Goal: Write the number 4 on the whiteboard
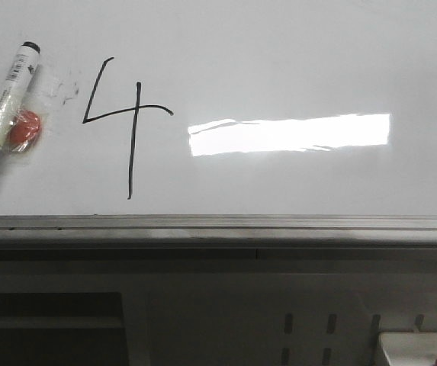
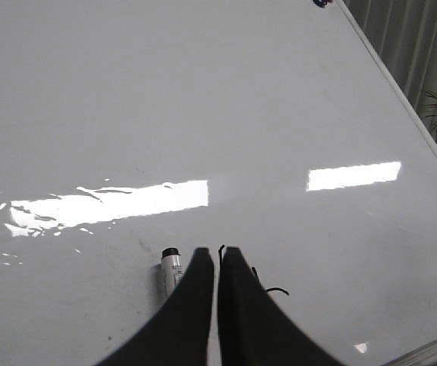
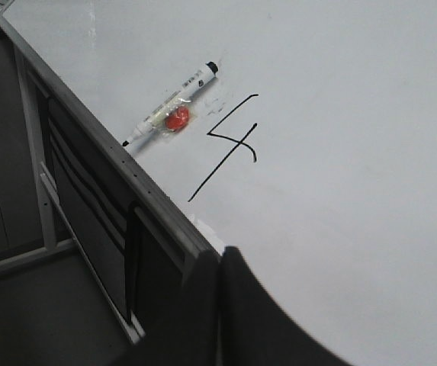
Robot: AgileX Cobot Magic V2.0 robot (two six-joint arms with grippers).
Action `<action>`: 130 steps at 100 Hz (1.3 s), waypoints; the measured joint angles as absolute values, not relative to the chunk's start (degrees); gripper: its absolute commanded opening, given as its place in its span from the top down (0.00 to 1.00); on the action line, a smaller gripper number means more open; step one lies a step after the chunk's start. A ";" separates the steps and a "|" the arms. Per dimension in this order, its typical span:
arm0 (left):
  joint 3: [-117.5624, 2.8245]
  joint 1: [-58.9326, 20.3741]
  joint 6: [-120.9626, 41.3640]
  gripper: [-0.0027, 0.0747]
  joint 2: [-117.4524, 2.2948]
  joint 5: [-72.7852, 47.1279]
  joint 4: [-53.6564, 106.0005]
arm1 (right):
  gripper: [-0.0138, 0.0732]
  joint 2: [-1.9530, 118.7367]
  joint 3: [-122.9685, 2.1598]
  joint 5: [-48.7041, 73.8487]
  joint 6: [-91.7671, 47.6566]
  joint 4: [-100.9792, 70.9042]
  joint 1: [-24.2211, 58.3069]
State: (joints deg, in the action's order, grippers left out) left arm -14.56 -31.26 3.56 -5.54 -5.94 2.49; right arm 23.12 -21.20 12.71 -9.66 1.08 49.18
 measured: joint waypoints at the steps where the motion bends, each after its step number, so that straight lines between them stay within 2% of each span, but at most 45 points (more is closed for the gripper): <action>1: -14.56 -31.26 3.56 0.99 -5.54 -5.94 2.49 | 0.90 23.12 -21.20 12.71 -9.66 1.08 49.18; 51: -12.56 -30.45 3.47 0.99 -5.54 -6.03 0.82 | 0.90 22.89 -21.20 12.71 -9.66 1.08 49.18; 101: 0.31 -6.07 3.42 0.99 0.34 -9.72 0.00 | 0.90 22.89 -21.20 12.71 -9.66 1.08 49.18; 130: 0.31 -3.00 3.42 0.99 0.34 -19.24 0.41 | 0.90 22.89 -21.20 12.75 -9.66 1.08 49.18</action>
